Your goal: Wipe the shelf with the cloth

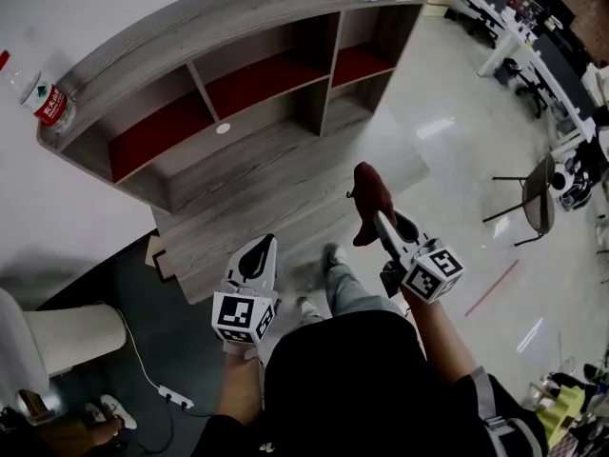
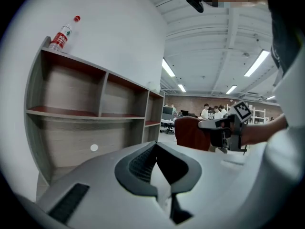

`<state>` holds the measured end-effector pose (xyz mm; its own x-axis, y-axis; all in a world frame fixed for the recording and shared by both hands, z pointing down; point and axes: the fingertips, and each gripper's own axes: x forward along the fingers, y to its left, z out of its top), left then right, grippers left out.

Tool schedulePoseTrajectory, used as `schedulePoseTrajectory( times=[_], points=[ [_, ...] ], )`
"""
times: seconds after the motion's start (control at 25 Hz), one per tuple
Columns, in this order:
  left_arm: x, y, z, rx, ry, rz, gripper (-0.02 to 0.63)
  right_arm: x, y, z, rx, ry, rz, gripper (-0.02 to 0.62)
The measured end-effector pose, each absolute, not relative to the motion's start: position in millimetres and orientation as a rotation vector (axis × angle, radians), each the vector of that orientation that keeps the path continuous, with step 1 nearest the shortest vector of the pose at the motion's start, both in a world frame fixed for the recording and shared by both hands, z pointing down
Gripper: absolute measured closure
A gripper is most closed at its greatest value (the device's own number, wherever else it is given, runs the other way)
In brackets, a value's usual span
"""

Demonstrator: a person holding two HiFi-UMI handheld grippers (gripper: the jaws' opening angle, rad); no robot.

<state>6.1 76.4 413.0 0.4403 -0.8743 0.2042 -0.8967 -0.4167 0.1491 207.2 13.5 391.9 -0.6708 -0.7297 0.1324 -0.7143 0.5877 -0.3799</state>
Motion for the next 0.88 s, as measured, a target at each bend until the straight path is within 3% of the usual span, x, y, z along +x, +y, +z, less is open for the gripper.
schedulePoseTrajectory(
  times=[0.44,0.88],
  points=[
    [-73,12,414,2.197,-1.852,0.15,0.6,112,-105,414,-1.005,3.005,-0.555,0.543],
    [-100,-8,429,1.845,-2.1,0.194,0.6,35,-175,463,-0.669,3.249,-0.5,0.542]
  ],
)
